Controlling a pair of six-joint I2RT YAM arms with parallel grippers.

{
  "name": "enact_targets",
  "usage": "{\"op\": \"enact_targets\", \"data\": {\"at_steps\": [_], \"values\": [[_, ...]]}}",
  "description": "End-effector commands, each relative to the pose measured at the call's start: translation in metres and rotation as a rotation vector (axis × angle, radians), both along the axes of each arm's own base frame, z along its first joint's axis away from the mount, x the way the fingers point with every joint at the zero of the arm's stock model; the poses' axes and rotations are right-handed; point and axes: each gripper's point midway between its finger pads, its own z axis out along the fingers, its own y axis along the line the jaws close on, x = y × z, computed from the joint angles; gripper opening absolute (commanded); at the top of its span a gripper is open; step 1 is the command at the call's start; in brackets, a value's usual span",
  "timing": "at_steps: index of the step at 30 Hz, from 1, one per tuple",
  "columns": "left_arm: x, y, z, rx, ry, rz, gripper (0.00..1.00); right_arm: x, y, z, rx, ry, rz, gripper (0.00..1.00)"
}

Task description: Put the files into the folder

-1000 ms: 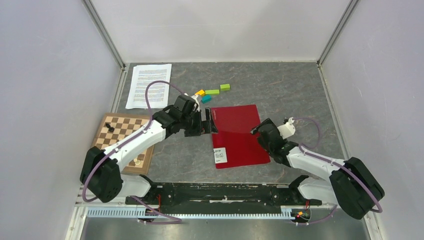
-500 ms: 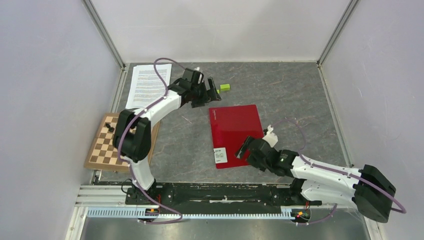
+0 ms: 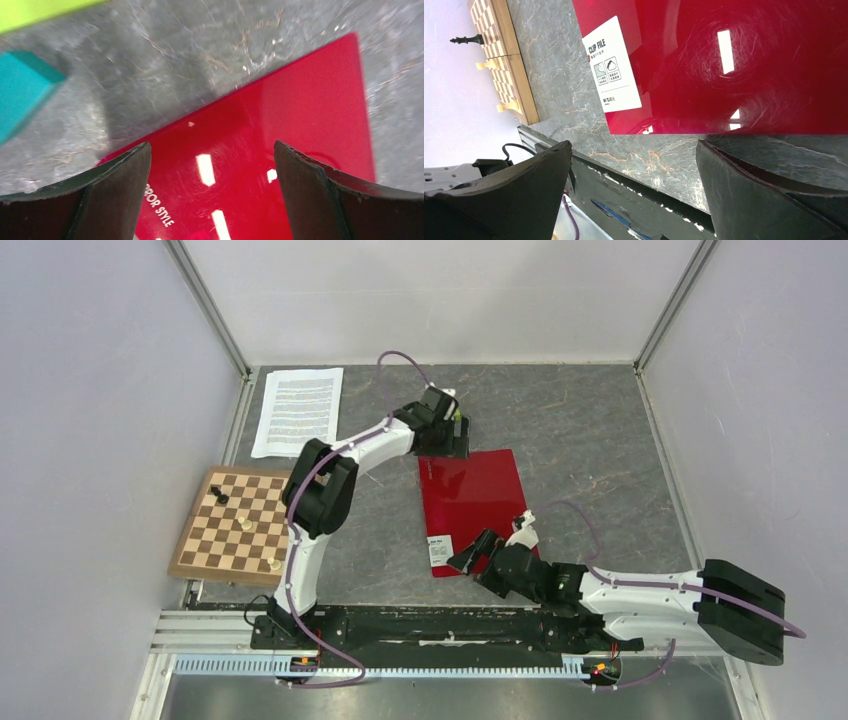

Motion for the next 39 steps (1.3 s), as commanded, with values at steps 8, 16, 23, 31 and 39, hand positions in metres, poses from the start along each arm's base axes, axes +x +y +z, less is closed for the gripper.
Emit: {"op": "enact_targets", "data": {"at_steps": [8, 16, 23, 31, 39], "values": [[-0.007, 0.004, -0.02, 0.182, -0.023, -0.027, 0.97, 0.01, -0.037, -0.014, -0.024, -0.053, -0.153, 0.98], [-0.045, 0.016, -0.018, 0.137, 0.038, 0.0, 0.97, 0.024, -0.083, -0.019, -0.072, -0.12, -0.316, 0.98], [-0.072, 0.025, -0.011, 0.084, 0.077, 0.029, 0.97, 0.025, -0.09, -0.013, -0.04, -0.144, -0.328, 0.98], [-0.073, 0.026, 0.005, 0.065, 0.06, 0.046, 0.97, -0.002, -0.042, -0.013, -0.013, 0.003, -0.136, 0.98], [-0.071, 0.023, 0.006, 0.06, 0.065, 0.049, 0.96, -0.006, -0.029, -0.004, 0.051, 0.043, -0.123, 0.99]]}}
